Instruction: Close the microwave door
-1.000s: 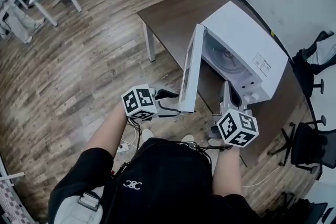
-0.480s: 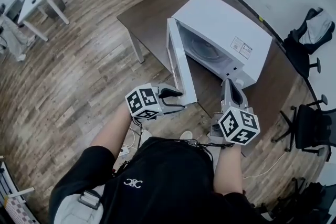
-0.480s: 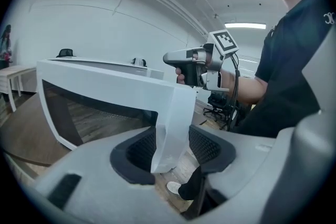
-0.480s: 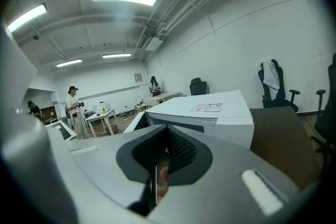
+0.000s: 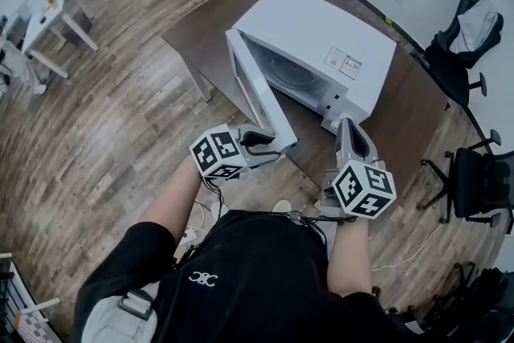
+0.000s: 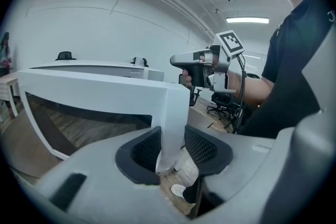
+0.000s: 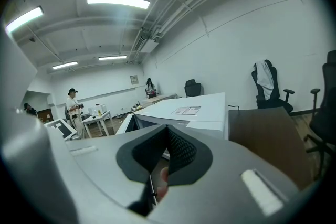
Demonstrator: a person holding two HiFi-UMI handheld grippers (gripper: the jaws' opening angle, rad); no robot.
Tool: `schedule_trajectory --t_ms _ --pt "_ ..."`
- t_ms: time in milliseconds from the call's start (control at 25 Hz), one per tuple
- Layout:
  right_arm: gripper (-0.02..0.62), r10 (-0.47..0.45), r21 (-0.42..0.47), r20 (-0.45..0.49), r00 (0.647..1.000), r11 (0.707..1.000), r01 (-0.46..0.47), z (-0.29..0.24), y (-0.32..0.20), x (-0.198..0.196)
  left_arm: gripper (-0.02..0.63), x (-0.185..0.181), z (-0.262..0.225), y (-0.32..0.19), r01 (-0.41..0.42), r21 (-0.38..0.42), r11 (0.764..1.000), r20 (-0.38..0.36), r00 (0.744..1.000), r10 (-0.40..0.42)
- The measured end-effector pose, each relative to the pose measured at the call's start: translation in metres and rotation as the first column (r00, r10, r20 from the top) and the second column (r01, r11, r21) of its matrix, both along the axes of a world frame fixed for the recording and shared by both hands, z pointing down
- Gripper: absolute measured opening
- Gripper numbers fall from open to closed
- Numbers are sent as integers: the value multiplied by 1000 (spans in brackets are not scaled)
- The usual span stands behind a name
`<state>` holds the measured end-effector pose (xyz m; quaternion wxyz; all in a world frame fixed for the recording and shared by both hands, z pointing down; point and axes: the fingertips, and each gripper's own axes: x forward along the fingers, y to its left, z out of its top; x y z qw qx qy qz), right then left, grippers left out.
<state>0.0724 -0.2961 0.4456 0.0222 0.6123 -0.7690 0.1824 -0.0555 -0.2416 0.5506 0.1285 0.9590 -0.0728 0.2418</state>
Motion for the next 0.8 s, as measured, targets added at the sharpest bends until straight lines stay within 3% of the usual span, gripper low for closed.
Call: schedule_trajectory --t_ms 800 --pt "6 6 -6 -4 1000 1000 -6 13 3 85 149 74 1 -51 178 34 983 10 984 -178"
